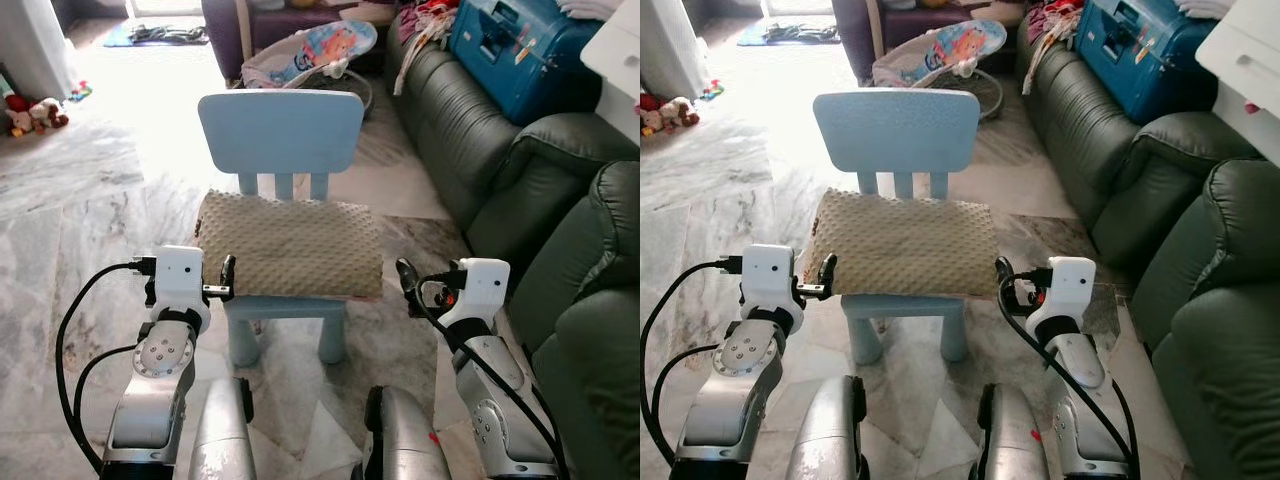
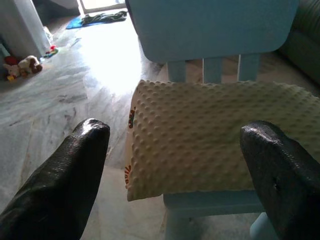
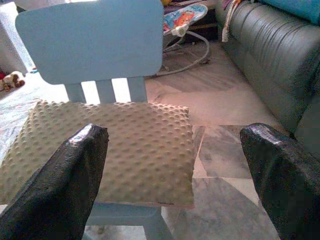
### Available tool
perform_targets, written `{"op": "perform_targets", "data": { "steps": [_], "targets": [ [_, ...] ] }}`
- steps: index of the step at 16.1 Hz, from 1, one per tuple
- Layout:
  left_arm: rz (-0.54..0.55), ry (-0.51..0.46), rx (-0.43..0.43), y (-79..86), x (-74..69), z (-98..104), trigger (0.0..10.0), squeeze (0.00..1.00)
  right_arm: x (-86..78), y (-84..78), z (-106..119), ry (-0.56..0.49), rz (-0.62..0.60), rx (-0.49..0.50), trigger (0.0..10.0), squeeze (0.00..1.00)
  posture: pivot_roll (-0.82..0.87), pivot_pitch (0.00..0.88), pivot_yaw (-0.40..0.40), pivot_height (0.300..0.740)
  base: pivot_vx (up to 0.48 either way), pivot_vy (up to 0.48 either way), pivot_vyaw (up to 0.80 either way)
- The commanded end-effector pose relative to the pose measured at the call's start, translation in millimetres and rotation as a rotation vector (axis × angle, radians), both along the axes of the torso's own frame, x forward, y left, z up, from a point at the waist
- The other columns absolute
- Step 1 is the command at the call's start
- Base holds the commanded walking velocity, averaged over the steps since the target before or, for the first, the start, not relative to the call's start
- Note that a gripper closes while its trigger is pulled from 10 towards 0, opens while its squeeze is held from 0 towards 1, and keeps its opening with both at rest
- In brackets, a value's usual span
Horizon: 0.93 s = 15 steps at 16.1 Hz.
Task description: Move the pillow to the sofa
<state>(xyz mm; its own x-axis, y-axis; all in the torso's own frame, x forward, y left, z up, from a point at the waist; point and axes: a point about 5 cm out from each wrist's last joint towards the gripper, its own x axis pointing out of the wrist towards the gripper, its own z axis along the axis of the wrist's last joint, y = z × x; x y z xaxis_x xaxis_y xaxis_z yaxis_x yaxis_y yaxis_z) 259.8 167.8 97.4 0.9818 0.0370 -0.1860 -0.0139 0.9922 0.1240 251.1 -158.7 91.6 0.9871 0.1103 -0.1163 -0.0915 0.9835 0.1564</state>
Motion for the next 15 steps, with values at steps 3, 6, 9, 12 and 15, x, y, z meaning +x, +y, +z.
{"op": "perform_targets", "data": {
  "steps": [3, 6, 9, 12, 15],
  "targets": [
    [0.006, 0.004, -0.001, -0.6, 0.9, -0.3, 10.0, 0.0, 0.3, 0.7, 0.9, -0.005, 0.01, 0.0, 10.0, 0.0, 0.02, 0.0, -0.045, 0.616, 0.252, 0.0, 0.0],
    [0.004, 0.002, -0.001, -1.4, 1.8, -0.3, 10.0, 0.0, 0.5, 1.1, 0.9, -0.006, 0.013, -0.003, 10.0, 0.0, 0.01, 0.0, -0.045, 0.641, 0.246, 0.0, 0.42],
    [-0.001, 0.003, -0.003, -2.3, 1.6, -0.6, 10.0, 0.0, 0.4, 0.8, 0.9, -0.006, 0.009, 0.0, 10.0, 0.0, 0.01, 0.0, -0.045, 0.676, 0.285, 0.0, 0.14],
    [-0.005, 0.008, -0.003, -3.1, 2.0, -1.4, 10.0, 0.0, 1.5, -0.3, 1.1, -0.006, -0.003, -0.005, 10.0, 0.0, 0.01, 0.0, -0.044, 0.681, 0.282, 0.0, 0.0],
    [-0.006, 0.012, -0.006, -3.8, 2.0, -1.9, 10.0, 0.0, 1.7, -0.6, 1.2, -0.006, -0.003, -0.007, 10.0, 0.0, 0.01, 0.0, -0.045, 0.681, 0.282, 0.0, 0.0]
  ]
}}
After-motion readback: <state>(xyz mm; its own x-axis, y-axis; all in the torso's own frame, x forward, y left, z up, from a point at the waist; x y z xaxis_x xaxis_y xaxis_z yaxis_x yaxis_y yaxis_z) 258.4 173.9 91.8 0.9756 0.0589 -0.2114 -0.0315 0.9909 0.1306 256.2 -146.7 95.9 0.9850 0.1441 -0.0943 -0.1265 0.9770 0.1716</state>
